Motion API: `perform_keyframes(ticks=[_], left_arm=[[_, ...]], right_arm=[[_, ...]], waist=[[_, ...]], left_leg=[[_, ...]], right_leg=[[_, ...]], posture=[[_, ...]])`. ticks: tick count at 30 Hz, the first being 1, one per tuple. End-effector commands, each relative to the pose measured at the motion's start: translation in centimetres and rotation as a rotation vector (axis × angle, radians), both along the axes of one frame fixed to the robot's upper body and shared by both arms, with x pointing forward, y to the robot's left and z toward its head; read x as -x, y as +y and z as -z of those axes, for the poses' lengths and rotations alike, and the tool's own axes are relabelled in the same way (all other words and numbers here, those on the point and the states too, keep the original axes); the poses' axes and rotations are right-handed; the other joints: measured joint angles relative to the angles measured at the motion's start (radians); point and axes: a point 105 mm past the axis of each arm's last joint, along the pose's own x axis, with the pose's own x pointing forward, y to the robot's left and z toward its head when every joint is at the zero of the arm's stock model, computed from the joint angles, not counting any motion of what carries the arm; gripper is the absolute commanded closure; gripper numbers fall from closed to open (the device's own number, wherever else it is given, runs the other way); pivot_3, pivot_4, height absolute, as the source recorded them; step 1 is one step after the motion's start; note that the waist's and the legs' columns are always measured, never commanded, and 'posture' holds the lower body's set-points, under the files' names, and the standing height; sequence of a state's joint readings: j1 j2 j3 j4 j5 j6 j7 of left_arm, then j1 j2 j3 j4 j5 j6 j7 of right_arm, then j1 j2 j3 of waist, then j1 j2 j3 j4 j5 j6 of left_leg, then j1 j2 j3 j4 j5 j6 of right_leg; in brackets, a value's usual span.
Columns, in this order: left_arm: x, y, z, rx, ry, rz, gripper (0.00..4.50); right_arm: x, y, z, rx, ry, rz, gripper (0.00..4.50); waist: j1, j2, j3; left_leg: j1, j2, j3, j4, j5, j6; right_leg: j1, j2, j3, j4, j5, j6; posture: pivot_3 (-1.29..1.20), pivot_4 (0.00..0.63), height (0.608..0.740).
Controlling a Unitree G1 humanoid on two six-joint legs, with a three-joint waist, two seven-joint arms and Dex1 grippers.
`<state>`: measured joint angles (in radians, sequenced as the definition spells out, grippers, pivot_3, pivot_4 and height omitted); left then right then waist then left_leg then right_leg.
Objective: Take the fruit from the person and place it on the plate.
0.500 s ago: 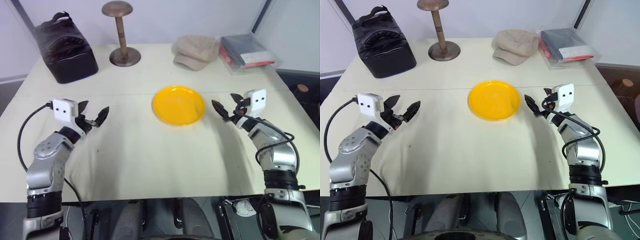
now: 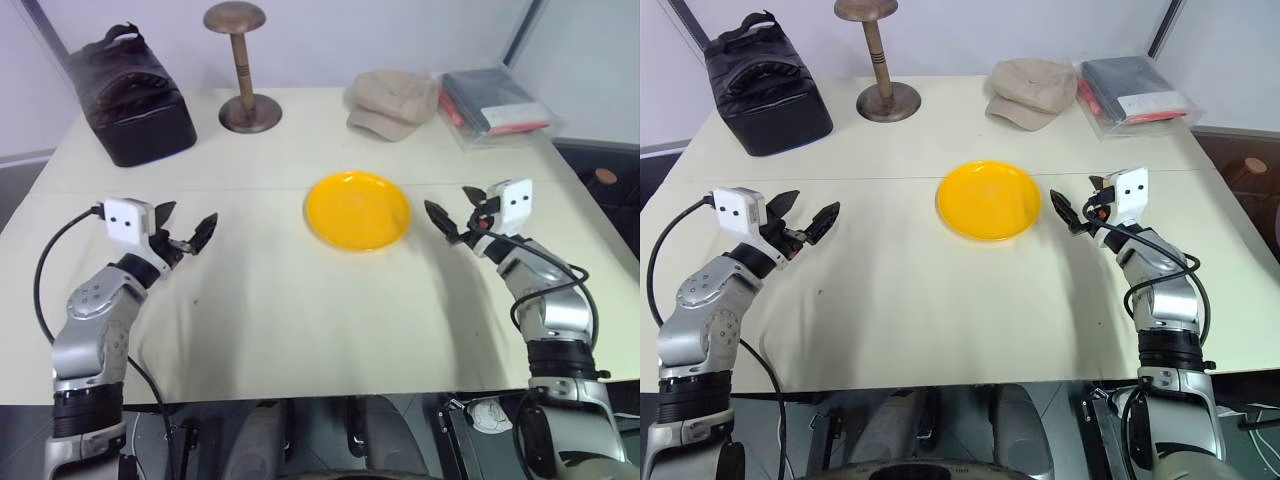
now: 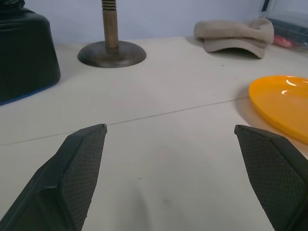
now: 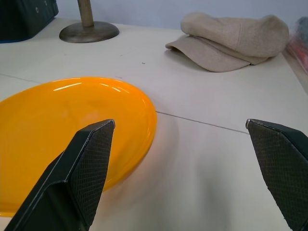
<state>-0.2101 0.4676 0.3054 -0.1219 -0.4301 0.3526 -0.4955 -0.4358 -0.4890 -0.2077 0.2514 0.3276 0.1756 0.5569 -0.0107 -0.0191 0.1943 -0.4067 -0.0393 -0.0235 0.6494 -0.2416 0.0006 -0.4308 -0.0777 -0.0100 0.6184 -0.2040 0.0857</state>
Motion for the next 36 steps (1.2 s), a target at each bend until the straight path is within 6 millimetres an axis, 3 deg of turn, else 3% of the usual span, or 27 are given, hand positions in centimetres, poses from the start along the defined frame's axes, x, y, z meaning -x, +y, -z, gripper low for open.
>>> perform_keyframes(ticks=[1, 36], left_arm=[[0.17, -0.19, -1.56, -0.022, -0.062, 0.007, 0.05], [-0.03, -0.21, -1.6, -0.028, -0.064, 0.006, 0.05]], right_arm=[[0.01, -0.5, -1.23, 0.001, -0.05, 0.015, 0.0], [-0.1, -0.72, -1.39, 0.005, -0.055, 0.021, 0.0]], waist=[[0.0, 0.0, 0.0], [0.0, 0.0, 0.0]], left_leg=[[0.0, 0.0, 0.0, 0.0, 0.0, 0.0], [0.0, 0.0, 0.0, 0.0, 0.0, 0.0]], right_leg=[[0.0, 0.0, 0.0, 0.0, 0.0, 0.0], [0.0, 0.0, 0.0, 0.0, 0.0, 0.0]], posture=[[0.0, 0.15, 0.74], [0.0, 0.15, 0.74]])
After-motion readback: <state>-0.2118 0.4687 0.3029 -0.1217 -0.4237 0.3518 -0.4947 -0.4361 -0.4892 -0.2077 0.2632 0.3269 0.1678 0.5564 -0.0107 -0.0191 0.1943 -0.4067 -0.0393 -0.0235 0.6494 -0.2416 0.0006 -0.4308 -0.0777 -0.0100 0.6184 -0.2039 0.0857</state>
